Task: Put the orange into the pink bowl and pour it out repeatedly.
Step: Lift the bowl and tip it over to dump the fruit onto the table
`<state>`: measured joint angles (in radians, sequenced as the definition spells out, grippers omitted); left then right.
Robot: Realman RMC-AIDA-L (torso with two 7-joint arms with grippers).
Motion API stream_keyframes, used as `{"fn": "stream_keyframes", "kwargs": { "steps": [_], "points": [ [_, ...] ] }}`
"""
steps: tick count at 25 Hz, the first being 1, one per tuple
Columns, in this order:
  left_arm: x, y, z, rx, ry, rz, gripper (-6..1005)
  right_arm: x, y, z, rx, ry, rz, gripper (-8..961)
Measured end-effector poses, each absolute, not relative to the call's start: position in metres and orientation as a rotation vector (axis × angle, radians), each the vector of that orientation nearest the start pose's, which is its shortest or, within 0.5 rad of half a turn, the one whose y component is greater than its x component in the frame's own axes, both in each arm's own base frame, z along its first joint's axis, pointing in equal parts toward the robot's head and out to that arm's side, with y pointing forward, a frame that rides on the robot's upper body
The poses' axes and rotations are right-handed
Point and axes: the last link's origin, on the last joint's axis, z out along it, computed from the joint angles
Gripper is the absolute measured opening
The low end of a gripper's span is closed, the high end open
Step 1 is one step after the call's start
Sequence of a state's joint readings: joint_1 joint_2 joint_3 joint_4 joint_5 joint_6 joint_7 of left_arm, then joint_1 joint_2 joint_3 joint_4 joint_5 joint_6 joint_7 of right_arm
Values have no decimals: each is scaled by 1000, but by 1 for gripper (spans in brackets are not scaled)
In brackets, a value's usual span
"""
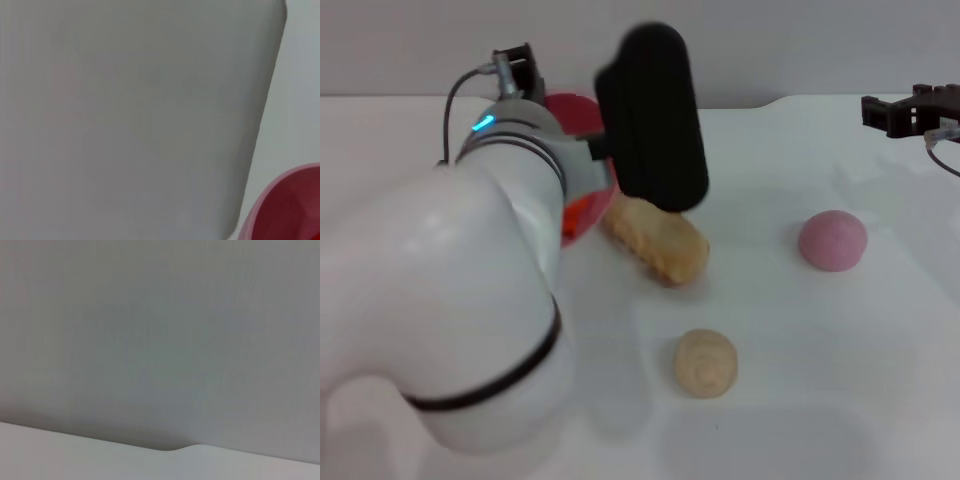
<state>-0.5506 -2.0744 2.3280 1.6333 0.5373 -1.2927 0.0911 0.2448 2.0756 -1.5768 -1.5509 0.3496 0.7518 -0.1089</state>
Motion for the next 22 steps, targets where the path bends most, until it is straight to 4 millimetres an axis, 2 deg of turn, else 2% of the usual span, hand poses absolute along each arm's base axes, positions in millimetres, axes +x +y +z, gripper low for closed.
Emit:
{"fn": "stream_keyframes", "kwargs": {
  "steps": [6,8,12,15,22],
  "points": [
    [-87,325,-49,-1856,407,744,44,209,375,38,-1912,932,151,617],
    [-82,320,-54,-1839,527,775,44,209,375,38,-1913,932,150,617],
    [-81,319,-55,-1829,552,780,44,209,375,37,-1917,932,146,618],
    [-72,313,-56,-1786,665,790,45,210,376,36,-1918,934,142,618],
    [-73,301,-59,-1674,827,860,45,213,375,35,-1918,939,134,618]
  ]
}}
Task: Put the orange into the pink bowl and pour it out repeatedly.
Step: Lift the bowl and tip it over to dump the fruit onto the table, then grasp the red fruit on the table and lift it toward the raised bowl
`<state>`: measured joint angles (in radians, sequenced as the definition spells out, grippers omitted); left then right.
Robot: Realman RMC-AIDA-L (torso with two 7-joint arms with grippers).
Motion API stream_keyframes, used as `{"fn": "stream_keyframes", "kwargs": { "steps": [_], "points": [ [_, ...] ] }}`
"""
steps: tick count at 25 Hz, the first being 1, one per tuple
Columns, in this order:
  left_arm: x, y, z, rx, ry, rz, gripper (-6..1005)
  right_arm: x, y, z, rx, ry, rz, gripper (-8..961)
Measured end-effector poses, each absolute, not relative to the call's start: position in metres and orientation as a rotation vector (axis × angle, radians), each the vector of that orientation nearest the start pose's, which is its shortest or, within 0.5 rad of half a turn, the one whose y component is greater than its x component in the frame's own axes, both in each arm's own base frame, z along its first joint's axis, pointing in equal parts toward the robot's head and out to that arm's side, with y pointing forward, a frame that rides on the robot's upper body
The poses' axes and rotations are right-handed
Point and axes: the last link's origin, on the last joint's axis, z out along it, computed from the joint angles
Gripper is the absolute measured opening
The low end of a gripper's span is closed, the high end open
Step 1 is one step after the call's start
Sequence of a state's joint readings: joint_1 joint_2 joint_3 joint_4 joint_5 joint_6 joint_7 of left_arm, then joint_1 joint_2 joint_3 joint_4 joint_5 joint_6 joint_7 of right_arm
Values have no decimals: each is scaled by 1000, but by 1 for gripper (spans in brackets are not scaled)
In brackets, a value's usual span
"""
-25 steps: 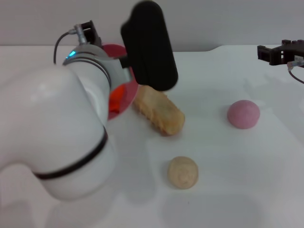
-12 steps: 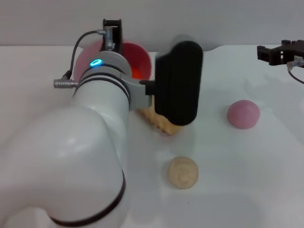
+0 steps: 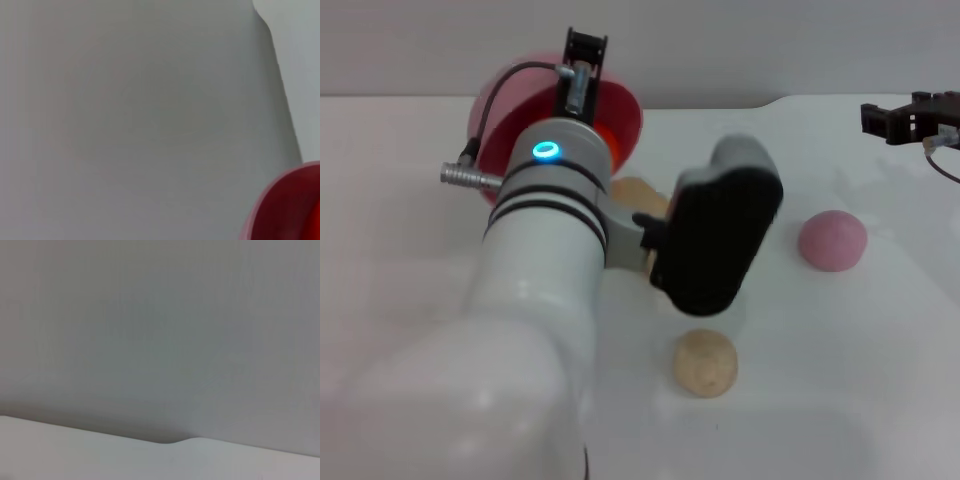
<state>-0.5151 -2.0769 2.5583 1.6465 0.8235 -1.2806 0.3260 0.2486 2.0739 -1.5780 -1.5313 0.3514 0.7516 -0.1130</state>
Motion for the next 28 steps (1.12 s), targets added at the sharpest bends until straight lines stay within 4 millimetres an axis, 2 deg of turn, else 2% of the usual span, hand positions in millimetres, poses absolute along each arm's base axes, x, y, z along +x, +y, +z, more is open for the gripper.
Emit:
{"fn": "stream_keyframes", "kwargs": {
  "steps": [8,14,17,20,23,24,25,28],
  "points": [
    [-75,291,-65,-1562,1015,931,46,213,376,33,-1926,937,127,618],
    [-75,288,-69,-1563,1034,925,47,213,375,32,-1930,940,120,616],
    [-74,293,-64,-1585,956,888,47,212,375,31,-1933,939,118,617],
    [-73,306,-51,-1623,772,820,47,212,376,31,-1935,939,117,618],
    [-71,322,-31,-1696,461,713,47,211,376,31,-1936,936,119,618],
    [-71,322,-31,-1696,461,713,47,210,376,32,-1937,934,120,617],
    [-78,337,-9,-1739,160,637,48,209,377,32,-1938,930,122,617],
    [-89,349,8,-1787,-119,562,48,204,379,32,-1942,920,132,617]
  ]
}}
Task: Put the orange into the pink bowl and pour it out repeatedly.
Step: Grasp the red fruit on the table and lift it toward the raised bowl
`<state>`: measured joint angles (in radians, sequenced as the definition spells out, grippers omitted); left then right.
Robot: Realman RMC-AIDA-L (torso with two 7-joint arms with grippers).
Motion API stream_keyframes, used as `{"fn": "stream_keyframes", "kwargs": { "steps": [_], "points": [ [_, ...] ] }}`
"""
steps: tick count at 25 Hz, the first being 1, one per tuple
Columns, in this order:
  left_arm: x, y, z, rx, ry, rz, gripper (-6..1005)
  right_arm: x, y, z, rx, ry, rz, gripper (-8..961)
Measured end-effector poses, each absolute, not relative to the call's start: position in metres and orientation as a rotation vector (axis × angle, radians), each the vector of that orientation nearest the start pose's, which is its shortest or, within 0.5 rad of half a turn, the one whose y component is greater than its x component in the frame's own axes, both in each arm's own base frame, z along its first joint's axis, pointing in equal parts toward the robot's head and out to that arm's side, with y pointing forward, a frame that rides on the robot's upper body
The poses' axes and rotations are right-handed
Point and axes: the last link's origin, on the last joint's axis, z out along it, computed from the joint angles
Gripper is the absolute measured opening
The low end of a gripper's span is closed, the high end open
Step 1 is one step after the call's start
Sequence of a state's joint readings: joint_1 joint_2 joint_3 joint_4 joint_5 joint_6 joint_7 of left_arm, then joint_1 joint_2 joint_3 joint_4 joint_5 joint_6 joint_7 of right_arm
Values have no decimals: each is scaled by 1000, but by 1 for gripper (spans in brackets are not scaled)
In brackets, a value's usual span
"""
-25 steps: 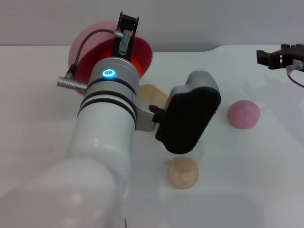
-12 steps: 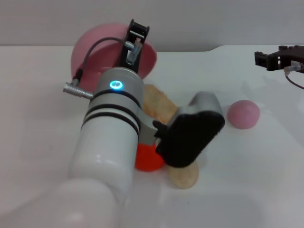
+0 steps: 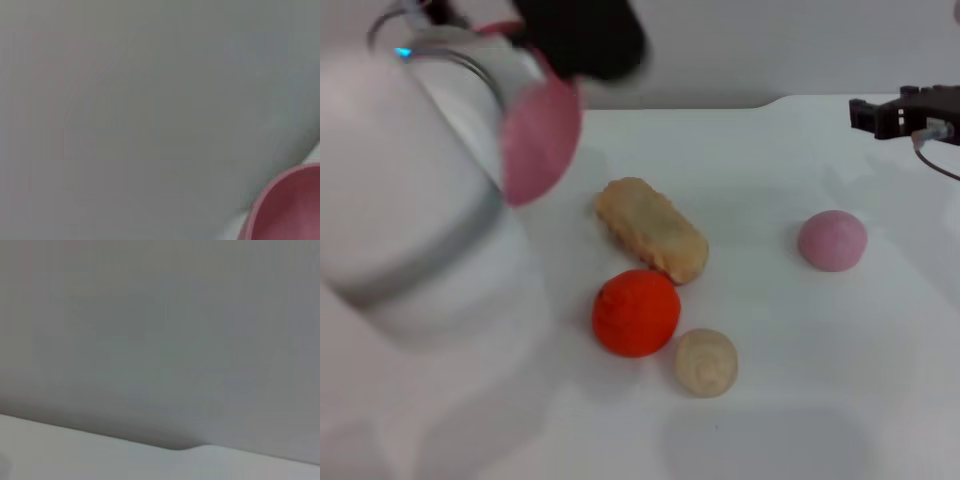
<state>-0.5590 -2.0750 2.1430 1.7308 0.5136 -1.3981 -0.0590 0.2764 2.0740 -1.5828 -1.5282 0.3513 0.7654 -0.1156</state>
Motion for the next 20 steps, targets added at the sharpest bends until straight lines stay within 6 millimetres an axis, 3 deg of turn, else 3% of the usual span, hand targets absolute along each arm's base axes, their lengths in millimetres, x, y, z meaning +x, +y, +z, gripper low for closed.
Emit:
{"fn": "stream_keyframes", "kwargs": {
  "steps": [3,5,6,12,16,20],
  "points": [
    [-103,361,25,-1841,-425,446,48,200,381,32,-1947,911,140,616],
    [-107,364,29,-1852,-488,419,48,197,383,32,-1950,905,144,616],
    [-121,373,40,-1884,-642,347,48,197,383,32,-1950,904,145,616],
    [-160,384,78,-1847,-900,143,49,191,386,26,-1982,938,170,618],
    [-172,383,92,-1887,-980,1,49,183,386,16,-2038,949,147,616],
    [-174,383,90,-1899,-977,8,50,170,386,6,-2125,943,123,616]
  ]
}}
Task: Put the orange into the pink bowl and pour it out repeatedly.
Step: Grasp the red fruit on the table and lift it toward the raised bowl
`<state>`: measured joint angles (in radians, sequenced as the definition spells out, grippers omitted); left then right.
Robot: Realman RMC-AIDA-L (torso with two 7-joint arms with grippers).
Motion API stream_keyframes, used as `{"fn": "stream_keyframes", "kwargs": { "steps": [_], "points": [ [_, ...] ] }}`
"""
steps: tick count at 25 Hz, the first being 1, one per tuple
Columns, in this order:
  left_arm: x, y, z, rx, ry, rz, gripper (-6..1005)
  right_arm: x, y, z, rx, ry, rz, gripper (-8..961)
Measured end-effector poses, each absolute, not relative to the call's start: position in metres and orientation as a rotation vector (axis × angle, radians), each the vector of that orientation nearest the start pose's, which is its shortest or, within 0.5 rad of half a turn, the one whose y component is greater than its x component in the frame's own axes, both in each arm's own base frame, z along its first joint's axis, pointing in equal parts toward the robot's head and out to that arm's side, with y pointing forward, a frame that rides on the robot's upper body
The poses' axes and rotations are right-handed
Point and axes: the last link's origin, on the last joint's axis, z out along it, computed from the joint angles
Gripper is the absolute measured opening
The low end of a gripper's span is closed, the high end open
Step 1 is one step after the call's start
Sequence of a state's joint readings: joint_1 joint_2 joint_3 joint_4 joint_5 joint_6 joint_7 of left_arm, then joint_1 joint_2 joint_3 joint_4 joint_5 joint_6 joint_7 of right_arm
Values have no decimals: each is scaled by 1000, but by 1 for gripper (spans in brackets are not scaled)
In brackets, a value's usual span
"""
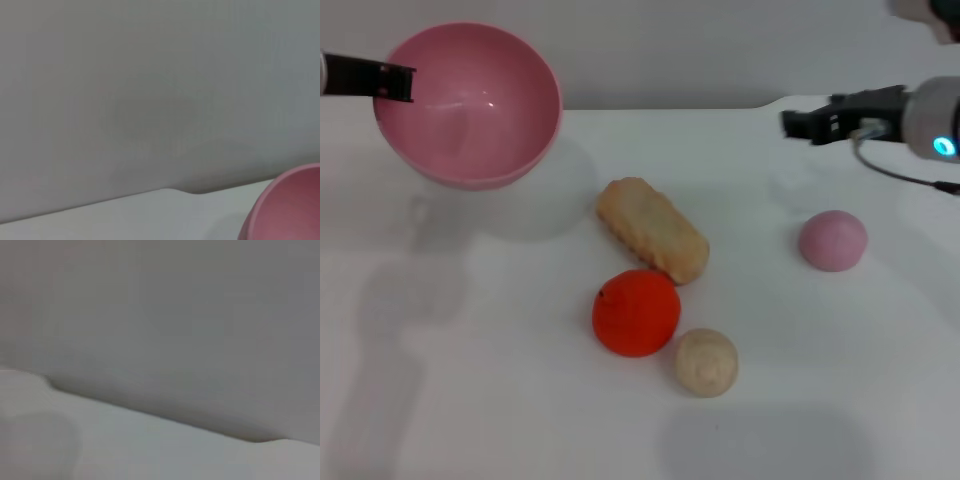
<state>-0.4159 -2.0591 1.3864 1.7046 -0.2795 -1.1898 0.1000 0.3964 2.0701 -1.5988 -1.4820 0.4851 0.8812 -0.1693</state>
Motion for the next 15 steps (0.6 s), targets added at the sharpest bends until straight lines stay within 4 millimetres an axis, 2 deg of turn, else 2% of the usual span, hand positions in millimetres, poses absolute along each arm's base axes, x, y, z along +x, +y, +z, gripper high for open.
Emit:
{"fn": "stream_keyframes", "kwargs": {
  "steps": [1,8,15],
  "points": [
    [-174,385,89,-1903,-973,9,50,161,385,-1,-2196,933,100,616],
    [-171,392,83,-1911,-953,17,50,139,380,-16,-2355,926,50,617],
    [-172,398,85,-1877,-934,54,51,125,360,-59,-2547,983,25,618]
  ]
}}
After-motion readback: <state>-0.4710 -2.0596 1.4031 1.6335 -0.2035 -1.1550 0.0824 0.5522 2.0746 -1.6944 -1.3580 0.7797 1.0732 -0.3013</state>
